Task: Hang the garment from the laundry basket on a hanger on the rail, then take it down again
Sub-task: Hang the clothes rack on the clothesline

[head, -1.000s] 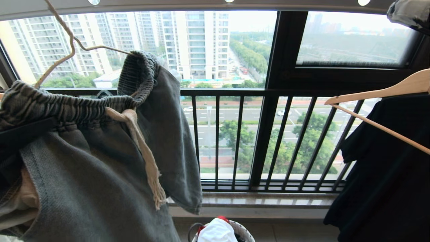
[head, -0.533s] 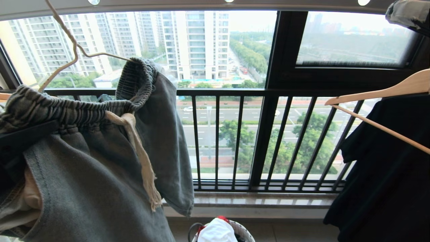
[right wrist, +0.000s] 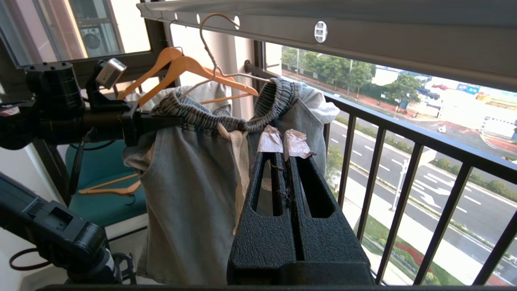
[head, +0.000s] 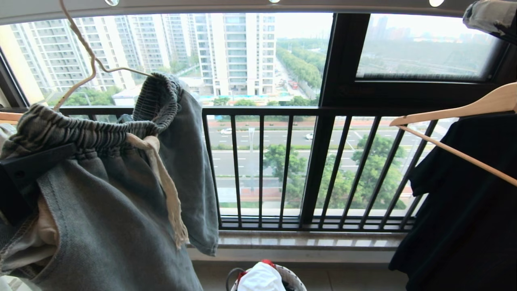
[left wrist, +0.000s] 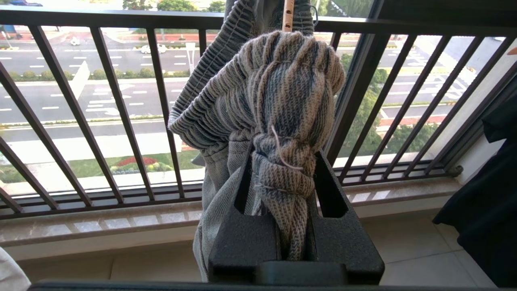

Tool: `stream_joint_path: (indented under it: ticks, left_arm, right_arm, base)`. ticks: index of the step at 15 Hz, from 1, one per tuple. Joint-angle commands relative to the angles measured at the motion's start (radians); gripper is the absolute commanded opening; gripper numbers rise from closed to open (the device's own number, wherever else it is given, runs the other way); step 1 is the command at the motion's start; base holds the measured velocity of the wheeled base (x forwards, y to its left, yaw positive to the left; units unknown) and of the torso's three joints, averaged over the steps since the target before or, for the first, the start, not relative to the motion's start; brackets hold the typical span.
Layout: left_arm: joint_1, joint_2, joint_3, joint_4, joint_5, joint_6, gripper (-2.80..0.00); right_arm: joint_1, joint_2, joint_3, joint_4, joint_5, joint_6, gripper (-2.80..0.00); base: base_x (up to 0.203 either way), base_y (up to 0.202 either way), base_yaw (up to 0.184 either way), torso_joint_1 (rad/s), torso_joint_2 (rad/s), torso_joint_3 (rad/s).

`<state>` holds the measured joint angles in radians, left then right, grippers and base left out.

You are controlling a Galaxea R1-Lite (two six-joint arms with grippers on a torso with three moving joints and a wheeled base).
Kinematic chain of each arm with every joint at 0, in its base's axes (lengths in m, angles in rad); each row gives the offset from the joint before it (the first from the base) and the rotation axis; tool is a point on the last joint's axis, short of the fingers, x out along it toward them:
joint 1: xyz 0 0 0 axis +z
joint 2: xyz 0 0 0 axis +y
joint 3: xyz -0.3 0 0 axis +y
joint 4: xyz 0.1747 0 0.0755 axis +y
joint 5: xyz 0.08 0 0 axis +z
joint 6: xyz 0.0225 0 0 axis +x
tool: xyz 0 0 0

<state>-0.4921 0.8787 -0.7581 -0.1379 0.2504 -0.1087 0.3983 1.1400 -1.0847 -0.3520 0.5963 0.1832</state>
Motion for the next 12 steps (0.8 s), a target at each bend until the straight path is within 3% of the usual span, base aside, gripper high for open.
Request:
stream_joint_path:
  ticks: [1,7,8,12]
  left_arm:
    - [0.0,0.027,-0.001,-0.002,0.001,0.0,-2.8]
    - [0.001,0.062,0.001,-0.002,0.001,-0.005,-2.8]
    - [0.001,0.06,-0.001,-0.002,0.001,-0.001,0.0]
    - [0.001,0.027,-0.003,0.001,0.001,0.0,0.0]
  right_arm:
    - [-0.001,0.003,0.0,-0.002,0.003,0.001,-2.8]
    - [-0.001,0.017,-0.001,-0.004,0.003,0.001,-2.8]
    - [-0.001,0.017,-0.001,-0.004,0.003,0.001,-2.8]
    - [-0.001,0.015,-0.001,-0.004,0.003,0.001,-2.8]
  base:
    - [0.0,0.0,0.0,0.0,0.0,0.0]
    - [0.0,0.0,0.0,0.0,0.0,0.0]
    - [0.0,0.0,0.0,0.0,0.0,0.0]
    - [0.0,0.0,0.0,0.0,0.0,0.0]
